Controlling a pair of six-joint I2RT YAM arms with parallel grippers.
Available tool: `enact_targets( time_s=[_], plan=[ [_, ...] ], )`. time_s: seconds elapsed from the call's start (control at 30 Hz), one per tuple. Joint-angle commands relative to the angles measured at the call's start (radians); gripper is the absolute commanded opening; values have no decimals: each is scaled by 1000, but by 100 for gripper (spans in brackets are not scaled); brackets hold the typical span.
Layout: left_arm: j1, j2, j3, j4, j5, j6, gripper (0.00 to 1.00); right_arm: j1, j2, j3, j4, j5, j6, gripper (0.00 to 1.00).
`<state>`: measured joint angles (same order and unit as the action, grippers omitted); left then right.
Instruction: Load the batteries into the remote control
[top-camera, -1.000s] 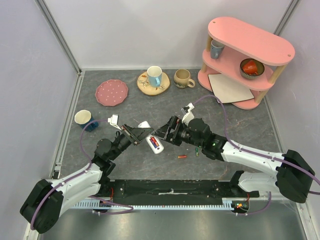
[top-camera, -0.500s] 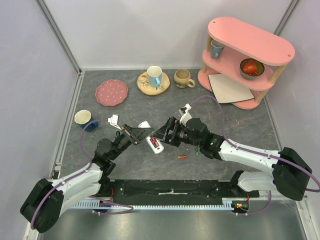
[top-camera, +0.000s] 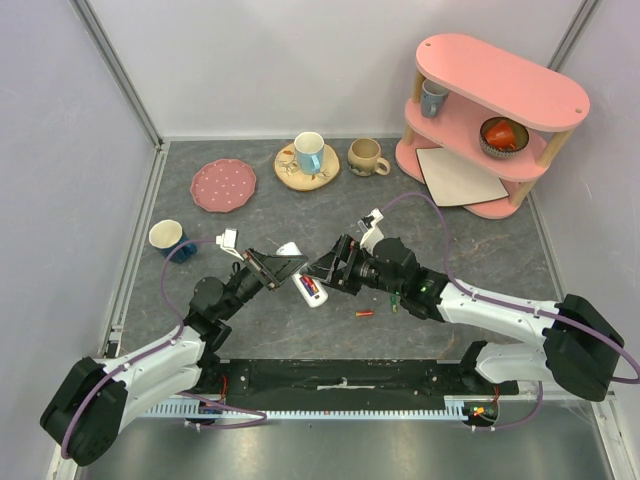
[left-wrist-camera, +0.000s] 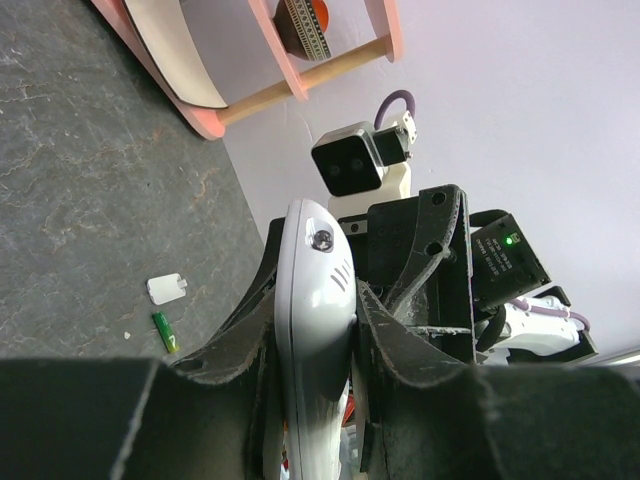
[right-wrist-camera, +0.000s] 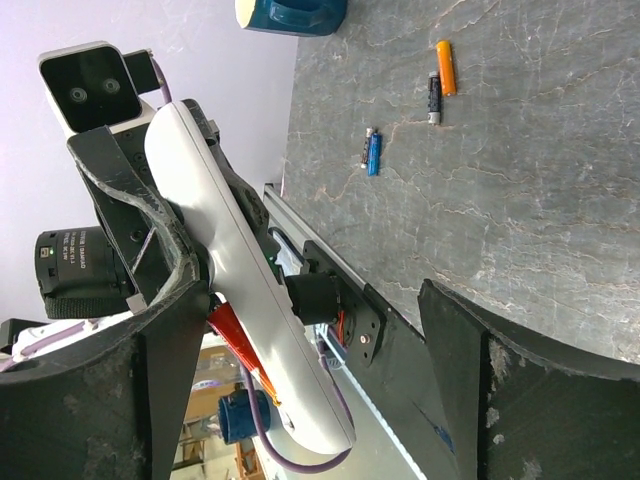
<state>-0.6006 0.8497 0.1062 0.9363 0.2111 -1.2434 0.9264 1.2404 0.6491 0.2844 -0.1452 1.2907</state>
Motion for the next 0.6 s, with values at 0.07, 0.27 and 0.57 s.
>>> enact_targets(
  time_s=[0.07,0.27,0.57],
  plan=[
    [4,-21,62,64,-26,-8,2,0,-7,-28,35,-19,7,92],
    [4,-15,78,64,-39,-11,2,2,-12,-48,47,-24,7,91],
    [4,-18,96,64,-45,-14,2,3,-29,-80,56,-21,15,90]
  ],
)
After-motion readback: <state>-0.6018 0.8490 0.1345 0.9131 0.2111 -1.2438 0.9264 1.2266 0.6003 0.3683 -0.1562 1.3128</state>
